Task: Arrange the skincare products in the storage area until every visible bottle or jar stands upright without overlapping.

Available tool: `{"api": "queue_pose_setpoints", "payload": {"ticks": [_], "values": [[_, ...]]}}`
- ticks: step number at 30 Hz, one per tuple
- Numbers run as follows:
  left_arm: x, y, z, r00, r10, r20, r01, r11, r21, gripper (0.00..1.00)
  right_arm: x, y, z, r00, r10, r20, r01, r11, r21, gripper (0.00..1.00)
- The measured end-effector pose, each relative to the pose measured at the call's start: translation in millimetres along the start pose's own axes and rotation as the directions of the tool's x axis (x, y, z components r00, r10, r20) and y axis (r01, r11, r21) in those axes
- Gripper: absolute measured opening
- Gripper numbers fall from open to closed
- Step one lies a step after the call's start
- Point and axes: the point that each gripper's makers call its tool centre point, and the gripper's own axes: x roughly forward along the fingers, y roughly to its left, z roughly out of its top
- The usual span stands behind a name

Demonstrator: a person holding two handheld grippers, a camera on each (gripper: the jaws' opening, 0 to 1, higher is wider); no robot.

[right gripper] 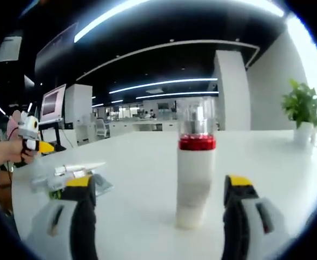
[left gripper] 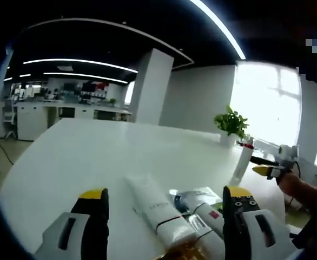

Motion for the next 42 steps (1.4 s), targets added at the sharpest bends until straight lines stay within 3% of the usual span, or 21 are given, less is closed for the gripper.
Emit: {"api": "queue_pose_setpoints", "payload": {"ticks": [19, 42], "values": [[20, 14.3, -11.2, 0.997, 0.011, -0.077, -0.016, 0.998, -0.068, 0.82, 3, -11, -5.6, 1.0, -0.009, -0.011, 0.01, 1.0, 0.025, 1.0], [36, 5.3, -22.3, 0.984, 0.022, -0.176, -0.027, 0.999, -0.028, 0.74, 2, -22, -9.5, 1.0, -0.016, -0.023, 0.017, 0.999, 0.041, 0.99]]}}
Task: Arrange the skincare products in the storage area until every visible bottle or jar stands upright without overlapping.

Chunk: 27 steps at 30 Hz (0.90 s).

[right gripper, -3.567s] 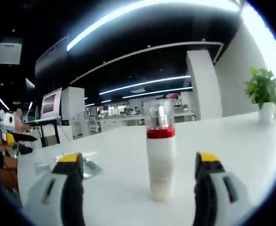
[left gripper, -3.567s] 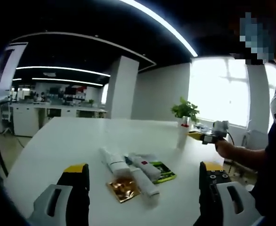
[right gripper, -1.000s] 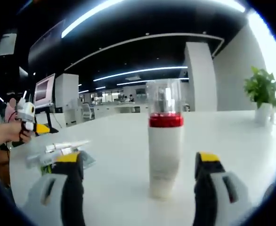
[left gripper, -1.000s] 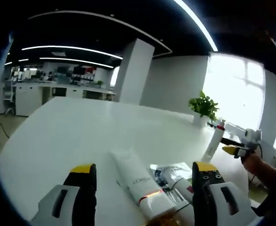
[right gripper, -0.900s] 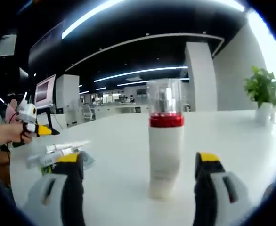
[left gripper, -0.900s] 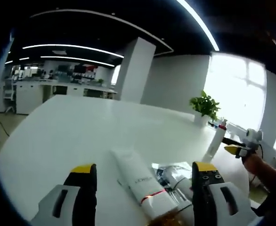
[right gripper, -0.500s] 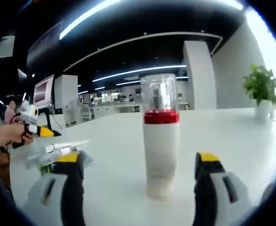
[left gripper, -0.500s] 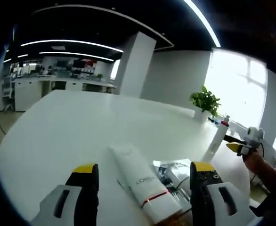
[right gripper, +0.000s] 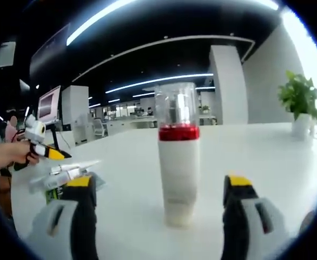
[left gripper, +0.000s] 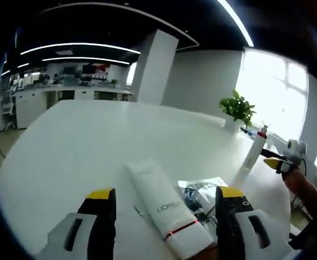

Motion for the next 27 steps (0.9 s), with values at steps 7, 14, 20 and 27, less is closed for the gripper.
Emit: {"api": "queue_pose_setpoints", "payload": {"ticks": [7, 14, 20, 27], "values": [[4, -3.5, -7.3, 0.999, 0.003, -0.051, -0.002, 1.0, 0.024, 0.61, -1, 2, -4.8, 1.0, 0.008, -0.015, -0.007, 1.0, 0.011, 0.99], [6, -3.1, -13.4, 0.997, 0.013, -0.082, -0.011, 0.999, 0.035, 0.61, -4, 1, -6.6, 1.0, 0.004, -0.021, -0.003, 1.0, 0.02, 0.98], [6, -1.5, -16.4, 0.995, 0.033, -0.099, -0.027, 0.998, 0.062, 0.6, -6, 2, -9.9, 1.0, 0.006, -0.03, -0.006, 1.0, 0.023, 0.97], [11, -2.0, -20.0, 0.989, 0.057, -0.138, -0.04, 0.992, 0.119, 0.58, -7, 1, -10.9, 1.0, 0.004, -0.03, -0.003, 0.999, 0.032, 0.97]]}}
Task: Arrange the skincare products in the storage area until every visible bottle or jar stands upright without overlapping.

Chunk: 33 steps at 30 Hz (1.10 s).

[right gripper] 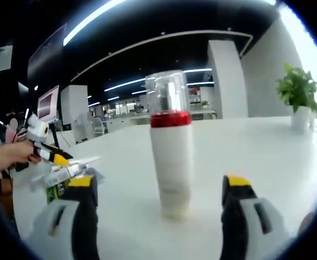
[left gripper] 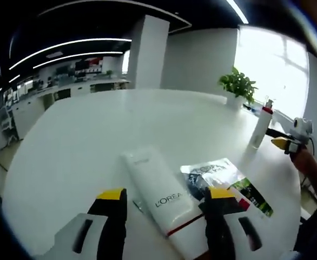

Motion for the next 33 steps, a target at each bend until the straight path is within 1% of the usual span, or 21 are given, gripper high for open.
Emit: {"api": "queue_pose_setpoints", "payload": {"ticks": [1, 5, 9, 15, 20, 25, 27, 28, 30, 33], "values": [[1, -0.1, -0.9, 1.0, 0.004, -0.012, -0.004, 1.0, 0.013, 0.57, -1, 0, -0.1, 1.0, -0.001, -0.001, 0.001, 1.0, 0.0, 0.97], [4, 0.0, 0.7, 0.999, 0.022, -0.023, -0.021, 0.999, 0.039, 0.57, -2, 0, -0.3, 1.0, -0.004, -0.001, 0.004, 1.0, 0.001, 0.96], [6, -0.8, 0.4, 0.999, 0.024, -0.041, -0.022, 0.998, 0.057, 0.56, -1, 0, -3.1, 1.0, 0.0, -0.007, 0.0, 1.0, 0.01, 0.96], [8, 0.4, -0.6, 0.998, 0.027, -0.063, -0.023, 0.998, 0.059, 0.54, -2, -1, -4.9, 1.0, 0.0, -0.011, 0.0, 1.0, 0.009, 0.95], [10, -1.0, -2.8, 0.996, 0.018, -0.082, -0.015, 0.999, 0.034, 0.48, -2, 1, -6.0, 1.0, 0.004, -0.016, -0.004, 1.0, 0.016, 0.92], [12, 0.1, -5.9, 0.995, 0.025, -0.1, -0.02, 0.999, 0.045, 0.45, -1, 2, -8.0, 1.0, 0.015, -0.023, -0.014, 1.0, 0.012, 0.91], [12, 1.6, -7.9, 0.993, 0.034, -0.11, -0.027, 0.998, 0.064, 0.44, -1, 3, -8.9, 1.0, 0.016, -0.026, -0.015, 1.0, 0.016, 0.91], [13, 5.2, -10.3, 0.991, 0.053, -0.122, -0.04, 0.993, 0.108, 0.42, -1, 3, -9.2, 0.999, 0.018, -0.026, -0.018, 1.0, 0.019, 0.91], [14, 6.4, -12.5, 0.988, 0.075, -0.132, -0.054, 0.987, 0.15, 0.4, -1, 4, -10.4, 0.999, 0.018, -0.03, -0.018, 1.0, 0.02, 0.91], [16, 7.3, -11.7, 0.989, 0.073, -0.13, -0.054, 0.988, 0.146, 0.39, 0, 2, -12.1, 0.999, 0.02, -0.034, -0.019, 1.0, 0.021, 0.9]]}}
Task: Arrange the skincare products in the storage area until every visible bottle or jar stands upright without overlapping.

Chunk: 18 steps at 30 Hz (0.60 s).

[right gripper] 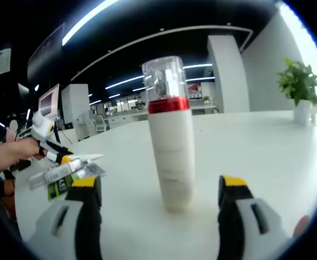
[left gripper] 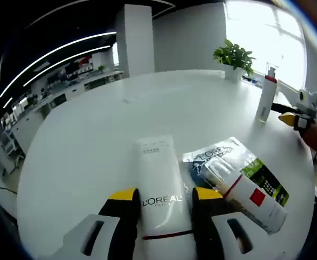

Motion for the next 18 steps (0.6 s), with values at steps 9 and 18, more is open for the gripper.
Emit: {"api": "queue_pose_setpoints", "payload": {"ticks": [9, 18], "values": [[2.3, 3.8, 2.5, 1.0, -0.001, 0.017, 0.001, 1.0, 0.0, 0.36, -0.7, -3.1, -0.2, 1.0, -0.004, -0.001, 0.004, 1.0, -0.001, 0.9], [-0.8, 4.9, 4.4, 0.998, -0.031, 0.063, 0.033, 0.999, -0.037, 0.33, -1.1, -1.3, 1.1, 1.0, 0.0, -0.008, 0.0, 1.0, -0.007, 0.89]]}}
